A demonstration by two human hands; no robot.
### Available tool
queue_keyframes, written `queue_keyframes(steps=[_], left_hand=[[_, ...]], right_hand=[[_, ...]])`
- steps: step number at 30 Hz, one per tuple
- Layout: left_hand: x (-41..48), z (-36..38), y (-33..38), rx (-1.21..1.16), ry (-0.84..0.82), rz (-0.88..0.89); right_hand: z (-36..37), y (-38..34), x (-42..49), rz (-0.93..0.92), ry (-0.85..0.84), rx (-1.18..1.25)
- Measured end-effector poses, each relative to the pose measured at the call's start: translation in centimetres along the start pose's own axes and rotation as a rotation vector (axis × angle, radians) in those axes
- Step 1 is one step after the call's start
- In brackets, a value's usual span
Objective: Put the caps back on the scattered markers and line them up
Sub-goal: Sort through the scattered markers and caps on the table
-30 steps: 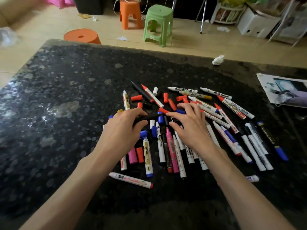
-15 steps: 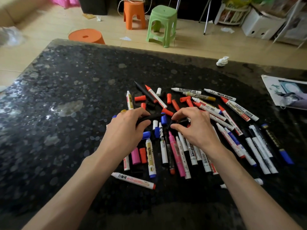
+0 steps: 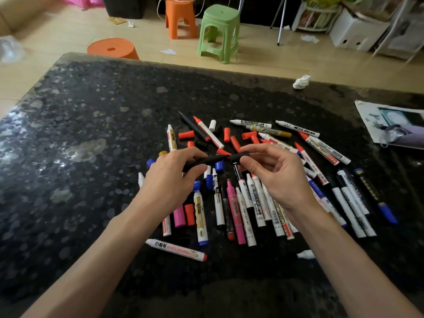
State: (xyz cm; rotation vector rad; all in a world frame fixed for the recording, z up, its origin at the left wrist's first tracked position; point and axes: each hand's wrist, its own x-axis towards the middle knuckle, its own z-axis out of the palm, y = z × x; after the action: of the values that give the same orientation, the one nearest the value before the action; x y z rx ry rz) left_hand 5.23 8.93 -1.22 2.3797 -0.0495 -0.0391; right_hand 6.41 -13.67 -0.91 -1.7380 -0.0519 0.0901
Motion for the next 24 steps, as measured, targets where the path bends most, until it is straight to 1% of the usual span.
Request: queue_keyframes(steps=[8, 13, 24], left_hand=[[0.2, 0.5, 0.5, -0.026, -0.018, 0.023], [0.0, 0.7, 1.0, -0.014, -0.040, 0.093], [0.1, 0.4, 1.1, -0.010, 0.005, 0.206]], right_hand=[[-0.7, -0.1, -0.2, -0.033, 0.084, -0.018], [-0.7, -0.1, -0.5, -0.028, 0.001, -0.050], [-0.9, -0.5, -0.7, -0.073, -0.036, -0.033]])
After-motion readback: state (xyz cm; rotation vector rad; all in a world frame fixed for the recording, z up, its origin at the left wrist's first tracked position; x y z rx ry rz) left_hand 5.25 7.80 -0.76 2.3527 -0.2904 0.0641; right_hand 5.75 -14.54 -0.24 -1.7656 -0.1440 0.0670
